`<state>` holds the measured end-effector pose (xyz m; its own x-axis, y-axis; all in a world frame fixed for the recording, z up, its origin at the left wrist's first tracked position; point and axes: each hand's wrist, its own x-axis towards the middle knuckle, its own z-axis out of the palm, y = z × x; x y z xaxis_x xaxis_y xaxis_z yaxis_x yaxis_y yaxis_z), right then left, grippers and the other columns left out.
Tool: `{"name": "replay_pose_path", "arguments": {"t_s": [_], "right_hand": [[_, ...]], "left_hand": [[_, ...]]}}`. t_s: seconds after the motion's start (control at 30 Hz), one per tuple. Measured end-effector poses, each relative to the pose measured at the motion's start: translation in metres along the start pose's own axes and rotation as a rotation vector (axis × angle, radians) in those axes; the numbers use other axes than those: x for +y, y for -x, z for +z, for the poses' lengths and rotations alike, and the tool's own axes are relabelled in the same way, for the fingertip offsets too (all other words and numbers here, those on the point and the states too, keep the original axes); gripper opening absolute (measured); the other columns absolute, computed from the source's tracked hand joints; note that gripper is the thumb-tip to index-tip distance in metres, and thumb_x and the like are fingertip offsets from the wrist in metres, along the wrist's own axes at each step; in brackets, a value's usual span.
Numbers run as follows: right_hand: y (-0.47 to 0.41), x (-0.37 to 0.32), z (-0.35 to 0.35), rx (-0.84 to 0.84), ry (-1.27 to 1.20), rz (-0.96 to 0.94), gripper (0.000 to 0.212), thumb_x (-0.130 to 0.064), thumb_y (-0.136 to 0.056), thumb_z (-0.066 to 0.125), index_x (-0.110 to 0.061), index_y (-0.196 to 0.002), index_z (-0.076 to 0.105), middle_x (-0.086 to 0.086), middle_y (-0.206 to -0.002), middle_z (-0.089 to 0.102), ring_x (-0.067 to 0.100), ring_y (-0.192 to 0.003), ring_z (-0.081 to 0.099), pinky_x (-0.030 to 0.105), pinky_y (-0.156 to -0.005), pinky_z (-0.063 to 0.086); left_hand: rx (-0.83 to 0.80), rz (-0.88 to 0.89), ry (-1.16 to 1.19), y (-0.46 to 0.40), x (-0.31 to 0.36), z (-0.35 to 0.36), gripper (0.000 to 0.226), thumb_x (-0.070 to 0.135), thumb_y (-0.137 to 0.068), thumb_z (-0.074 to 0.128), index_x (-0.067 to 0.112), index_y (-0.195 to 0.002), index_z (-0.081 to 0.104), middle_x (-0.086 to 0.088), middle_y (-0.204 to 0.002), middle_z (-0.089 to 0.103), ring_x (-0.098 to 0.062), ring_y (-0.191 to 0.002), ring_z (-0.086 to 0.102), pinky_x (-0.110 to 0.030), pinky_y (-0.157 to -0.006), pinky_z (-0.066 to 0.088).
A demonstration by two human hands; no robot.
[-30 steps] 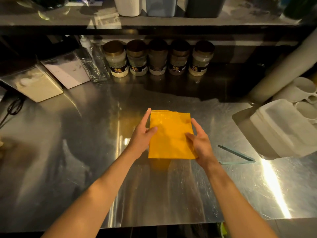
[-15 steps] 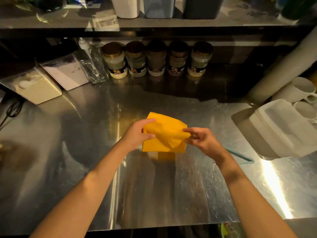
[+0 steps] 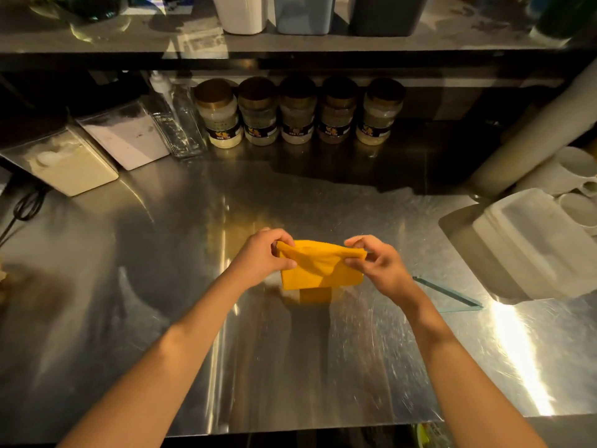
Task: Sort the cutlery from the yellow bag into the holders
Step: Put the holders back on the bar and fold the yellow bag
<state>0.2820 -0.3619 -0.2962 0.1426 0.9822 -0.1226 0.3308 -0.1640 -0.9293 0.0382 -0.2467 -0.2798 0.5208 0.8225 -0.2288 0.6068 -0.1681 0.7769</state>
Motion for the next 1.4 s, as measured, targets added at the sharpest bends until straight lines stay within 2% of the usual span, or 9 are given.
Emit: {"name": "replay_pose_path", "arguments": {"t_s": [0.13, 0.27, 0.43, 0.53, 0.6, 0.7, 0.87, 1.13, 1.4], "right_hand": [[-0.004, -0.007, 0.005, 0.013, -0.182, 0.147, 0.004, -0.019, -0.098, 0.061, -0.015, -0.099, 0.061, -0.001, -0.092, 0.063, 0.007, -0.082, 0.058, 0.022, -0.069, 0.049], [-0.013, 0.004, 0.024, 0.212, -0.223, 0.298, 0.024, -0.031, -0.099, 0.062, -0.013, -0.114, 0.058, 0.001, -0.101, 0.063, 0.014, -0.088, 0.057, 0.022, -0.069, 0.049], [-0.011, 0.03, 0.053, 0.369, -0.106, 0.393, 0.025, -0.031, -0.095, 0.062, -0.01, -0.106, 0.053, 0.001, -0.094, 0.057, 0.02, -0.088, 0.057, 0.028, -0.069, 0.044], [-0.007, 0.046, 0.065, 0.41, -0.08, 0.481, 0.033, -0.024, -0.101, 0.058, -0.01, -0.13, 0.05, 0.003, -0.117, 0.059, 0.025, -0.109, 0.058, 0.035, -0.088, 0.045], [0.001, 0.049, 0.07, 0.395, -0.064, 0.442, 0.054, -0.022, -0.099, 0.062, -0.014, -0.147, 0.039, -0.001, -0.136, 0.05, 0.015, -0.12, 0.048, 0.03, -0.1, 0.039], [0.014, 0.057, 0.074, 0.359, 0.318, 0.201, 0.065, -0.035, -0.093, 0.064, -0.016, -0.15, 0.041, 0.007, -0.146, 0.046, 0.02, -0.131, 0.041, 0.037, -0.108, 0.035], [0.019, 0.058, 0.089, 0.281, 0.614, 0.124, 0.054, -0.041, -0.096, 0.038, -0.014, -0.137, 0.059, 0.013, -0.152, 0.046, 0.034, -0.145, 0.035, 0.05, -0.116, 0.034], [0.036, 0.085, 0.11, 0.171, 0.937, 0.147, 0.058, -0.044, -0.102, 0.027, -0.015, -0.149, 0.045, 0.017, -0.155, 0.042, 0.041, -0.139, 0.043, 0.049, -0.114, 0.021], [0.034, 0.08, 0.11, 0.183, 0.913, 0.173, 0.058, -0.046, -0.099, 0.03, -0.021, -0.149, 0.046, 0.013, -0.157, 0.039, 0.039, -0.143, 0.038, 0.053, -0.115, 0.03]], "left_hand": [[0.071, -0.102, 0.162, -0.008, -0.009, 0.011, 0.02, 0.013, -0.083, 0.079, 0.016, -0.099, 0.067, -0.001, -0.109, 0.057, -0.012, -0.101, 0.056, -0.023, -0.09, 0.042], [0.009, -0.268, 0.512, -0.01, -0.012, 0.029, 0.013, 0.017, -0.101, 0.053, 0.018, -0.088, 0.054, -0.002, -0.081, 0.051, -0.017, -0.078, 0.048, -0.033, -0.071, 0.042], [0.166, -0.248, 0.242, -0.012, -0.021, 0.059, 0.033, 0.019, -0.098, 0.057, 0.019, -0.131, 0.054, -0.009, -0.122, 0.062, -0.026, -0.111, 0.058, -0.034, -0.092, 0.048], [0.044, -0.258, 0.321, -0.009, -0.031, 0.066, 0.075, 0.042, -0.083, 0.073, 0.039, -0.148, 0.034, -0.008, -0.141, 0.055, -0.025, -0.128, 0.054, -0.044, -0.104, 0.048], [0.001, -0.208, 0.265, -0.006, -0.036, 0.074, 0.085, 0.034, -0.083, 0.077, 0.04, -0.152, 0.027, -0.006, -0.15, 0.046, -0.023, -0.136, 0.046, -0.04, -0.11, 0.041], [0.067, -0.06, 0.109, 0.0, -0.044, 0.082, 0.078, 0.016, -0.087, 0.074, 0.03, -0.152, 0.033, -0.008, -0.148, 0.046, -0.022, -0.135, 0.045, -0.029, -0.106, 0.038], [0.186, 0.275, -0.299, 0.008, -0.072, 0.097, 0.059, 0.011, -0.083, 0.055, 0.015, -0.142, 0.051, -0.016, -0.15, 0.044, -0.035, -0.142, 0.036, -0.05, -0.113, 0.036], [0.09, 0.342, -0.582, 0.03, -0.083, 0.118, 0.059, 0.05, -0.105, 0.02, 0.019, -0.152, 0.037, -0.009, -0.16, 0.034, -0.033, -0.149, 0.025, -0.055, -0.116, 0.025], [0.029, 0.274, -0.753, 0.026, -0.084, 0.122, 0.071, 0.047, -0.089, 0.037, 0.023, -0.155, 0.032, -0.009, -0.161, 0.03, -0.034, -0.15, 0.024, -0.054, -0.118, 0.013]]}}
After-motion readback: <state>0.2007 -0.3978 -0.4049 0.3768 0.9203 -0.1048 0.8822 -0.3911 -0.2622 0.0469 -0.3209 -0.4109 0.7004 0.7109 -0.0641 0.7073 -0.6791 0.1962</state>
